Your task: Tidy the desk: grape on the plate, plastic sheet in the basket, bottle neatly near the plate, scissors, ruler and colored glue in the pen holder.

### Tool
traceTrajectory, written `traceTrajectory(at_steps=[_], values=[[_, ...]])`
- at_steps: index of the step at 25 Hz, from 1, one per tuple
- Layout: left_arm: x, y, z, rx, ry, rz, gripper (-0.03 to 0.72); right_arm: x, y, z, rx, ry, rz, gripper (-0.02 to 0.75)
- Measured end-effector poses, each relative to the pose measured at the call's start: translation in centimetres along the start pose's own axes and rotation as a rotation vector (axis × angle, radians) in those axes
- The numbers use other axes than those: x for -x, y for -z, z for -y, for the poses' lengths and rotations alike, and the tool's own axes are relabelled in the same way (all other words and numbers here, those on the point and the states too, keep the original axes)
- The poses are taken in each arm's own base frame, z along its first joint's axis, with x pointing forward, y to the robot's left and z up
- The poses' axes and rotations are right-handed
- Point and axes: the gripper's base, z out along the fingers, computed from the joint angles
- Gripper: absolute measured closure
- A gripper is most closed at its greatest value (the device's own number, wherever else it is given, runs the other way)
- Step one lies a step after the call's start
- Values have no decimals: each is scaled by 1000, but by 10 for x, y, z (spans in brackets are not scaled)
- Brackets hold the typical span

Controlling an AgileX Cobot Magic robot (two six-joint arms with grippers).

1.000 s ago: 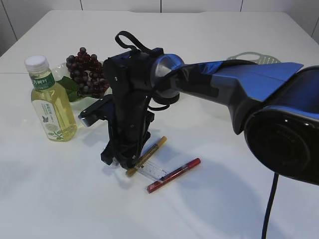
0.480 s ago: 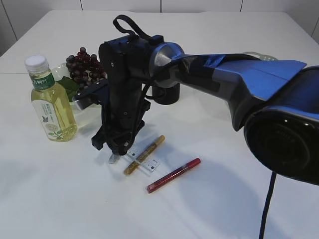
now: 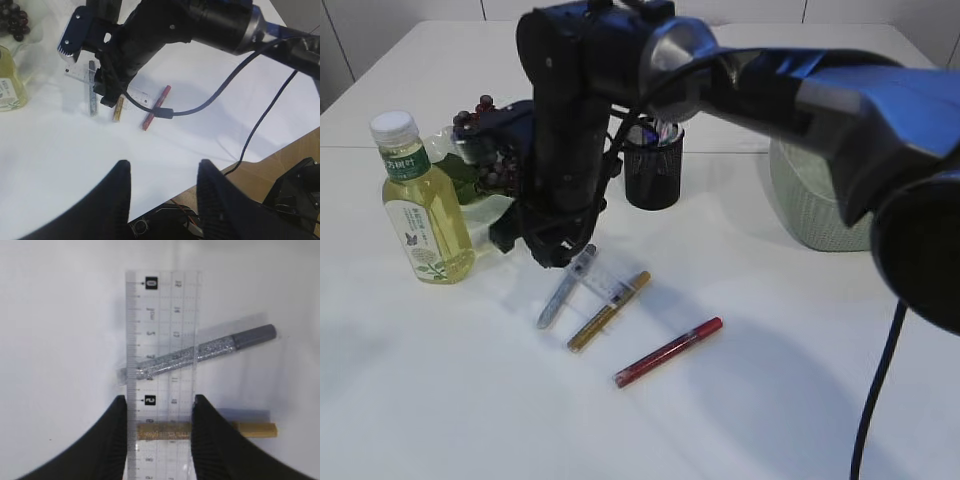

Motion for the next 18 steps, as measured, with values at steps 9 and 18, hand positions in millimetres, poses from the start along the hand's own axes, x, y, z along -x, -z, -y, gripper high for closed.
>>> traceTrajectory(at_steps=[9,18], values=[[0,0,0,0,0,0,373,-25,42,-7,3,-4,-18,437],[0,0,0,0,0,0,377,-82,71,-18,-38,-14,160,437]])
